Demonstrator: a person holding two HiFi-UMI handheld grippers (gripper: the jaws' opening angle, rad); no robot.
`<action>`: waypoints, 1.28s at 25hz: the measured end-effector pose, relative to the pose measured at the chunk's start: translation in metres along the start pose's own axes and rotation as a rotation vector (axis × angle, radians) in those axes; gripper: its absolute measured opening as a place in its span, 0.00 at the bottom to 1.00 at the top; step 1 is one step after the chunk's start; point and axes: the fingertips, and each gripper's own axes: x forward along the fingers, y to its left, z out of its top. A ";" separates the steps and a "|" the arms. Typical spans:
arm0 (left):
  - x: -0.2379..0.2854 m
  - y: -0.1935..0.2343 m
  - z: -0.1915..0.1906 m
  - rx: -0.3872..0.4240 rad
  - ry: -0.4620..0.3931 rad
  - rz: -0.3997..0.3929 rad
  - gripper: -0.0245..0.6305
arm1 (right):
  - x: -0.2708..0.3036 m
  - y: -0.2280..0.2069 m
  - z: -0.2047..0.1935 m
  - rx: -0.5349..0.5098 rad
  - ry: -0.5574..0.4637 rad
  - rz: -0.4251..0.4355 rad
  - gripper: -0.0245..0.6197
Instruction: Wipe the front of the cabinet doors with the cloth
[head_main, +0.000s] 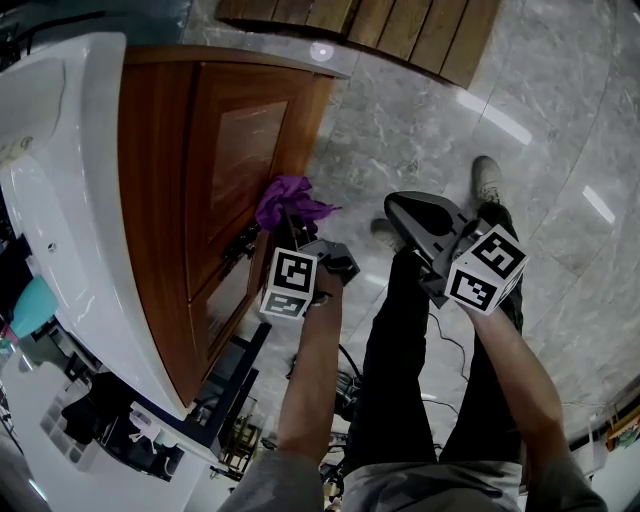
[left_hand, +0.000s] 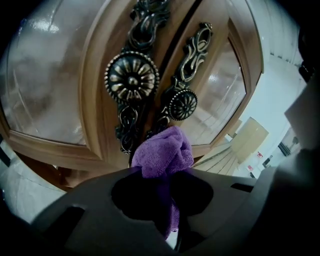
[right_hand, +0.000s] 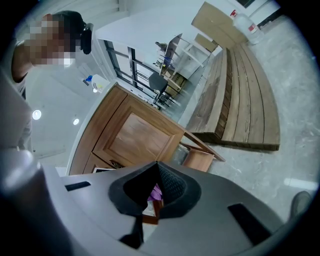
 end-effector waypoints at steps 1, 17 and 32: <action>0.001 -0.001 0.000 0.000 0.000 0.000 0.14 | 0.000 -0.001 0.001 0.000 -0.001 -0.001 0.05; 0.018 -0.031 0.004 0.022 0.012 -0.034 0.14 | -0.003 -0.018 0.020 0.016 -0.023 -0.022 0.05; 0.029 -0.051 0.006 0.025 0.008 -0.045 0.14 | -0.006 -0.024 0.025 0.030 -0.023 -0.023 0.05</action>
